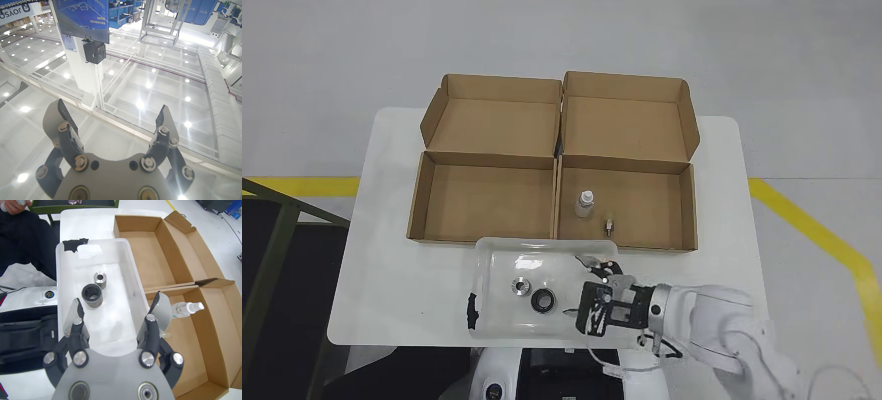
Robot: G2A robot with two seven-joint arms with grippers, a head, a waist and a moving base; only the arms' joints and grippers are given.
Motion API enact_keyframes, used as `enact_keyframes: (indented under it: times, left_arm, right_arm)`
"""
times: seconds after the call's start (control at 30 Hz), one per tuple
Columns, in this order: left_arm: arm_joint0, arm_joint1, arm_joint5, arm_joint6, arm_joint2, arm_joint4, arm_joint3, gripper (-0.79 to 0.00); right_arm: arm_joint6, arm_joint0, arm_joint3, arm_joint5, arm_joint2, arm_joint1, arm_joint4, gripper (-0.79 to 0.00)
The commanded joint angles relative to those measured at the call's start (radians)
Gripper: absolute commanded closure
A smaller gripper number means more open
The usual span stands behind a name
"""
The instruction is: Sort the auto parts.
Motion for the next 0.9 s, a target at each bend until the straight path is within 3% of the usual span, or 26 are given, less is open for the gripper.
enact_keyframes:
  times: [0.0, 0.37, 0.87]
  left_arm:
    - [0.0, 0.0, 0.0, 0.0, 0.0, 0.0, 0.0, -0.785]
    - [0.0, 0.0, 0.0, 0.0, 0.0, 0.0, 0.0, -0.785]
    - [0.0, 0.0, 0.0, 0.0, 0.0, 0.0, 0.0, -0.785]
  right_arm:
    - [0.004, 0.01, 0.012, 0.001, -0.031, -0.002, -0.027, -0.646]
    - [0.02, 0.1, 0.119, 0.026, -0.162, -0.021, -0.076, -0.619]
    - [0.099, 0.246, 0.258, 0.029, -0.289, -0.057, -0.015, -0.606]
